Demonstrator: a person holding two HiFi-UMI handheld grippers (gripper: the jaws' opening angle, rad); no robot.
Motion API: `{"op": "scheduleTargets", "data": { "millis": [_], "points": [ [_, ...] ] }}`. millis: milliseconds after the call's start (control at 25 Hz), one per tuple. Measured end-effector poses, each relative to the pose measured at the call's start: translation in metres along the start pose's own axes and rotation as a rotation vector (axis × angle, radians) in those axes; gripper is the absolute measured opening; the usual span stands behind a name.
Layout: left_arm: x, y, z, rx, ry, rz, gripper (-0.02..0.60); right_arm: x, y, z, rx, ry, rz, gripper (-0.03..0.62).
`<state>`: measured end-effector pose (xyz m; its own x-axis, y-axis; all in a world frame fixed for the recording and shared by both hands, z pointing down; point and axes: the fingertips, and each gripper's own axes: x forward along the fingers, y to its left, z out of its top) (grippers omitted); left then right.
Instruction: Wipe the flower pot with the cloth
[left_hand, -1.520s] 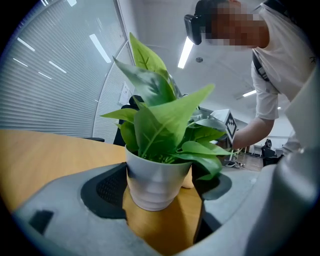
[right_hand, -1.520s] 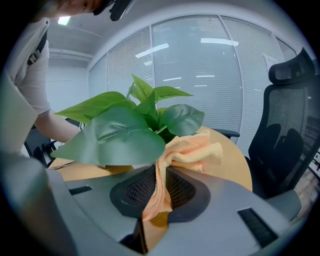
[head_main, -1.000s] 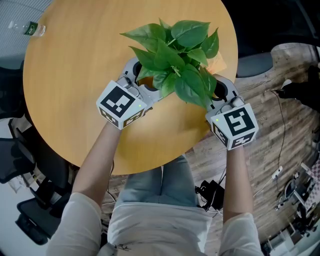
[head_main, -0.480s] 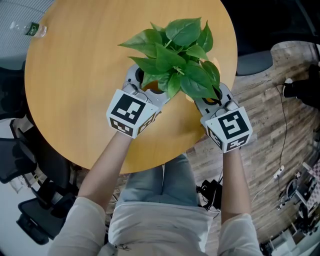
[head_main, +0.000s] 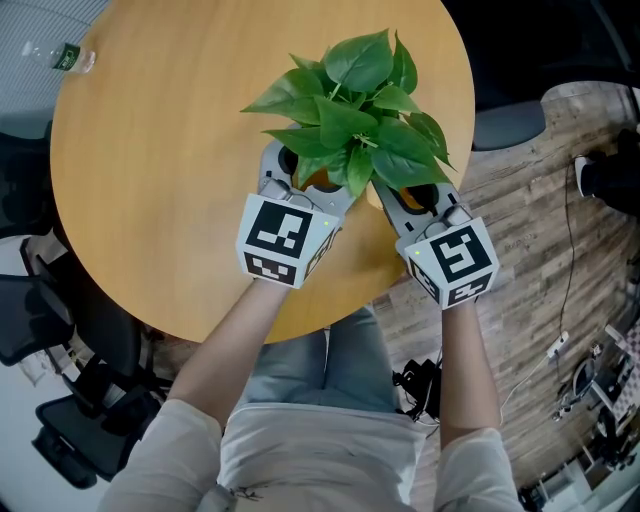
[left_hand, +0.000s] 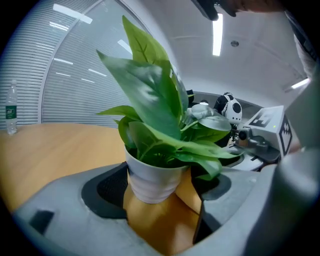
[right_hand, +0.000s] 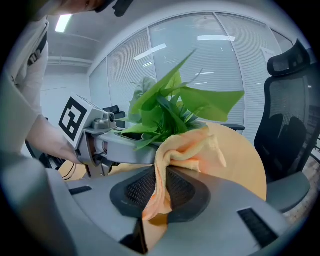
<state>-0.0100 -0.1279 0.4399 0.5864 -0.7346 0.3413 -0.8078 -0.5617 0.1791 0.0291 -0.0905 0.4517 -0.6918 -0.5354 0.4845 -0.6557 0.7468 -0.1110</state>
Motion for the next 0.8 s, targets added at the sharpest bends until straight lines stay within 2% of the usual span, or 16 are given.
{"op": "scheduleTargets", "data": {
  "millis": [200, 400, 480, 680, 800],
  "points": [
    [0.000, 0.000, 0.000, -0.002, -0.010, 0.008, 0.407, 0.000, -0.001, 0.001, 0.003, 0.002, 0.004, 0.057],
    [-0.004, 0.000, 0.001, -0.014, -0.022, -0.071, 0.408, -0.003, -0.005, -0.001, 0.042, -0.013, -0.005, 0.057],
    [-0.009, -0.001, 0.000, 0.021, -0.021, -0.118, 0.408, -0.005, -0.008, 0.000, 0.055, -0.020, -0.008, 0.057],
    [-0.019, -0.004, -0.021, 0.203, 0.040, -0.270, 0.410, -0.008, -0.014, 0.000, 0.059, -0.018, -0.014, 0.057],
    [-0.023, 0.011, -0.019, 0.212, 0.030, -0.314, 0.411, -0.009, -0.014, 0.000, 0.061, -0.020, -0.012, 0.057]
  ]
}}
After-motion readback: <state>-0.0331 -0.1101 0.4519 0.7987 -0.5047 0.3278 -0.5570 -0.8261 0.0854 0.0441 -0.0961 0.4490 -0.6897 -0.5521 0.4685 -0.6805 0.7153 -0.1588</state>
